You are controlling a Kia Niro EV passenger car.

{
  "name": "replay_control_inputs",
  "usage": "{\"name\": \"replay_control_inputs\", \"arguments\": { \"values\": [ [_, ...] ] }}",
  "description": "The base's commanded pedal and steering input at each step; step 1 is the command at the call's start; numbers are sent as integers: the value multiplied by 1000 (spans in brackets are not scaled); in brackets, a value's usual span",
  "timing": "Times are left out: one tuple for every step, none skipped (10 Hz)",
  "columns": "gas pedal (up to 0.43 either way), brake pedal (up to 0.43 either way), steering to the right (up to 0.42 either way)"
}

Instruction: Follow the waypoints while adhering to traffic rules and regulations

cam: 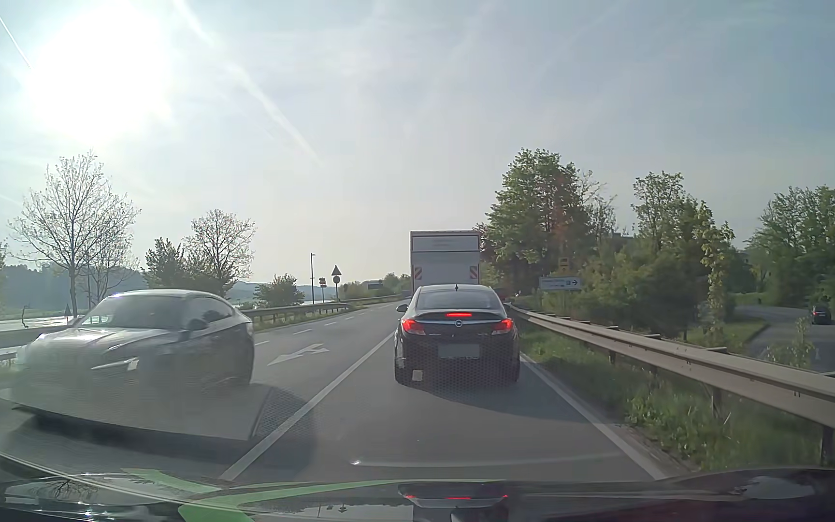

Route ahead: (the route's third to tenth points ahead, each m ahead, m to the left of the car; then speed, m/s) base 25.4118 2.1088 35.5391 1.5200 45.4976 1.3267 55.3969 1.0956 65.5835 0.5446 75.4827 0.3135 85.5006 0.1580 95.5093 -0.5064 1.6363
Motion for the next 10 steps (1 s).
{"name": "replay_control_inputs", "arguments": {
  "values": [
    [0,146,-3],
    [0,159,-3],
    [0,171,-3],
    [0,177,-3],
    [0,177,-3],
    [0,183,-3],
    [0,195,-3],
    [0,201,-3],
    [0,201,-3],
    [0,207,-3]
  ]
}}
